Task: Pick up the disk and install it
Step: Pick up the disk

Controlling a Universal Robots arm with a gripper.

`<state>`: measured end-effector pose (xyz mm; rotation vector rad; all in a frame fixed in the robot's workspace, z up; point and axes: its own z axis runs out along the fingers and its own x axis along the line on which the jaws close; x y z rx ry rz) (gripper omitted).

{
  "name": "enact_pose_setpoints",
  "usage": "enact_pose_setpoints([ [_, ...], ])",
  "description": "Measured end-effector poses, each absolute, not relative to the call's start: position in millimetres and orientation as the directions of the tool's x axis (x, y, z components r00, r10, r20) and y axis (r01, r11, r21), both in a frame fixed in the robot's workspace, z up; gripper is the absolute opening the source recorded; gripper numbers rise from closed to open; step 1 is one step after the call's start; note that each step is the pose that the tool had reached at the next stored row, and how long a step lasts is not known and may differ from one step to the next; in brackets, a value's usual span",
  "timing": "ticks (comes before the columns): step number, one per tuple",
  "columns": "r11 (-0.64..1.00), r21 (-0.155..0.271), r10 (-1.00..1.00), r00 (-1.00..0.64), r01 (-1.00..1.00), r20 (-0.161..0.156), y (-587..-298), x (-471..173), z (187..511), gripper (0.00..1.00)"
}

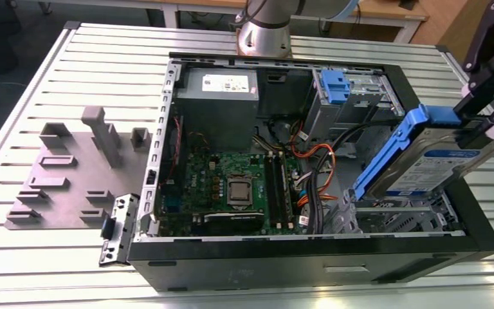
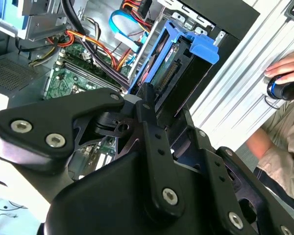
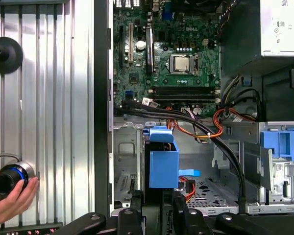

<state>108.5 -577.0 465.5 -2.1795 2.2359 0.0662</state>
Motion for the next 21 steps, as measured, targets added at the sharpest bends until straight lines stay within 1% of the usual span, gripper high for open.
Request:
enact_pose_setpoints([
  [21,0.025,0.017,-0.999,-0.026,-1.000,-0.043,-577.1,110.3,457.6,0.35],
])
